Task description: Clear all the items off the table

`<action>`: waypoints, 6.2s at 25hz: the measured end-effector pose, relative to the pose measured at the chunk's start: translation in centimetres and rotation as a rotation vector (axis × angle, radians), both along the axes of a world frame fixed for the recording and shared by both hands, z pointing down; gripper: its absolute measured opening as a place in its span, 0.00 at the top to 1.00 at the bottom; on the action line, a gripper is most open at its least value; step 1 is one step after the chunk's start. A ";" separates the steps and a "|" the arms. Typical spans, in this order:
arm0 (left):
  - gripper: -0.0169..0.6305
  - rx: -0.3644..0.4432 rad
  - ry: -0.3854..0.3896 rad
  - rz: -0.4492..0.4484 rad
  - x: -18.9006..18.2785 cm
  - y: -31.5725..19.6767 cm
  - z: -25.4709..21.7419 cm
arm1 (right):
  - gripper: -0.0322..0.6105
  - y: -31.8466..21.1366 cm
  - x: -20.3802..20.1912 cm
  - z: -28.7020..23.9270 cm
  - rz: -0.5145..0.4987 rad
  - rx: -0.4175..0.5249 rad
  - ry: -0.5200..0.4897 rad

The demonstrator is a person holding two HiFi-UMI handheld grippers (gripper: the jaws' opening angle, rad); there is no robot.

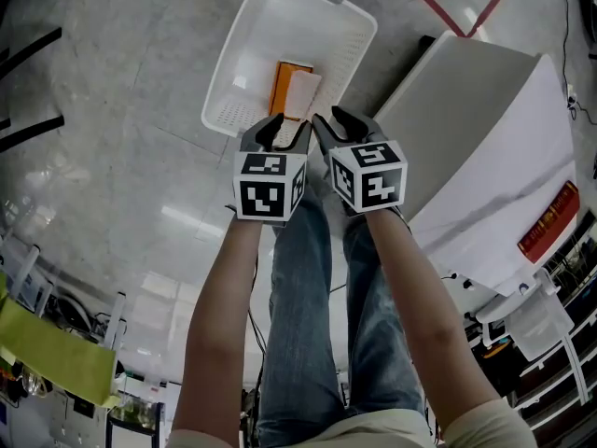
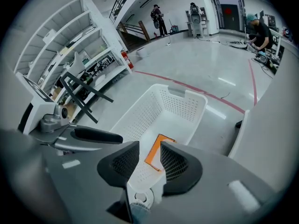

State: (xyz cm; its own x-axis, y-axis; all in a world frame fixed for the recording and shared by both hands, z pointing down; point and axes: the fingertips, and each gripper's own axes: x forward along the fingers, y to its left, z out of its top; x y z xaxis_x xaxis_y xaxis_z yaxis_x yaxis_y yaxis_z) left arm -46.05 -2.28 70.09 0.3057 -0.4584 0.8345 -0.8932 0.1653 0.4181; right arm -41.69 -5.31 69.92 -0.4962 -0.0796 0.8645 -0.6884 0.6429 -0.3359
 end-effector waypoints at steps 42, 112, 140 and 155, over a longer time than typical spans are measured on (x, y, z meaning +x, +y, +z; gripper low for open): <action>0.96 0.039 -0.046 -0.019 2.1 -0.5 -7.8 | 0.95 0.5 1.5 -8.4 0.015 0.077 -0.047; 0.96 0.154 0.001 0.567 46.6 0.4 -23.3 | 0.95 2.0 48.6 -23.9 0.660 0.261 -0.043; 0.96 0.158 0.051 0.702 66.3 -0.9 -23.4 | 0.95 2.9 70.5 -24.6 0.874 0.291 0.018; 0.96 0.148 0.046 0.717 71.8 -3.1 -22.1 | 0.95 1.4 77.6 -22.6 0.875 0.283 0.073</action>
State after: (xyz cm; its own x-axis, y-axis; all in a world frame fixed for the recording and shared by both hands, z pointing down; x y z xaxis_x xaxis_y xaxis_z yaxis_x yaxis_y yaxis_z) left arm 25.70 -5.38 48.01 0.6060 -0.2393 0.7587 -0.7417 -0.5146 0.4301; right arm 35.94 -3.95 47.37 -0.1045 -0.6137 0.7826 -0.9811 -0.0654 -0.1823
